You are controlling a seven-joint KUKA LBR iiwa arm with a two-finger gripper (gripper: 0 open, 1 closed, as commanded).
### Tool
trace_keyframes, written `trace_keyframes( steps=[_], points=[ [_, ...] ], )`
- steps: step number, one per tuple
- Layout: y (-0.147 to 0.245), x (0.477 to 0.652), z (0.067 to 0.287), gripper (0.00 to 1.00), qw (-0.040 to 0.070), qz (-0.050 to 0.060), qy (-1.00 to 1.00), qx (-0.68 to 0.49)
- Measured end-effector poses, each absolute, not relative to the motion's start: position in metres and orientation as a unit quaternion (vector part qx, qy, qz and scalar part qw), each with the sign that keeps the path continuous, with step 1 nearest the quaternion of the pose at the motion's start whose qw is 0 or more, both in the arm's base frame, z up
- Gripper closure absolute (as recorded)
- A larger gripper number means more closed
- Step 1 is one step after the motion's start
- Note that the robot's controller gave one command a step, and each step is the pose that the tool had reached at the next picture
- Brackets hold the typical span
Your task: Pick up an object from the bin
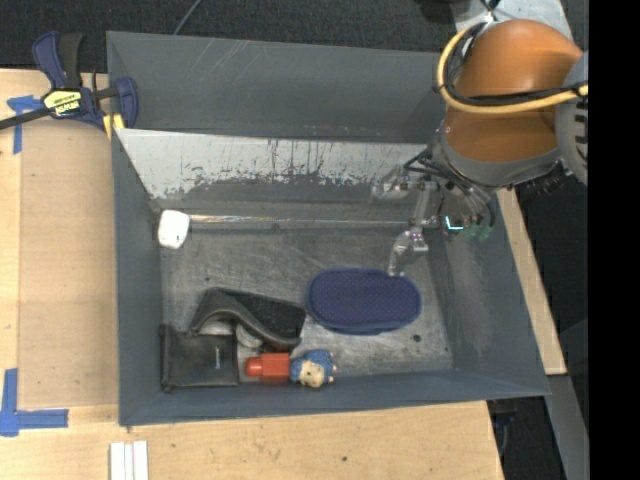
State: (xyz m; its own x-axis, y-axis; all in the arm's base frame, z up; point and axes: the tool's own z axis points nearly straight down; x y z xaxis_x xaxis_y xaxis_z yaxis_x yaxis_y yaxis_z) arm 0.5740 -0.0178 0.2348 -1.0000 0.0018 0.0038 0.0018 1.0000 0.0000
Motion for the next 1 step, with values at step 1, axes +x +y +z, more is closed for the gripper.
trace_keyframes(
  steps=[1],
  points=[
    [-0.0089, 0.5714, 0.102, 0.0, 0.0, 0.0, -0.996, 0.094]
  ],
)
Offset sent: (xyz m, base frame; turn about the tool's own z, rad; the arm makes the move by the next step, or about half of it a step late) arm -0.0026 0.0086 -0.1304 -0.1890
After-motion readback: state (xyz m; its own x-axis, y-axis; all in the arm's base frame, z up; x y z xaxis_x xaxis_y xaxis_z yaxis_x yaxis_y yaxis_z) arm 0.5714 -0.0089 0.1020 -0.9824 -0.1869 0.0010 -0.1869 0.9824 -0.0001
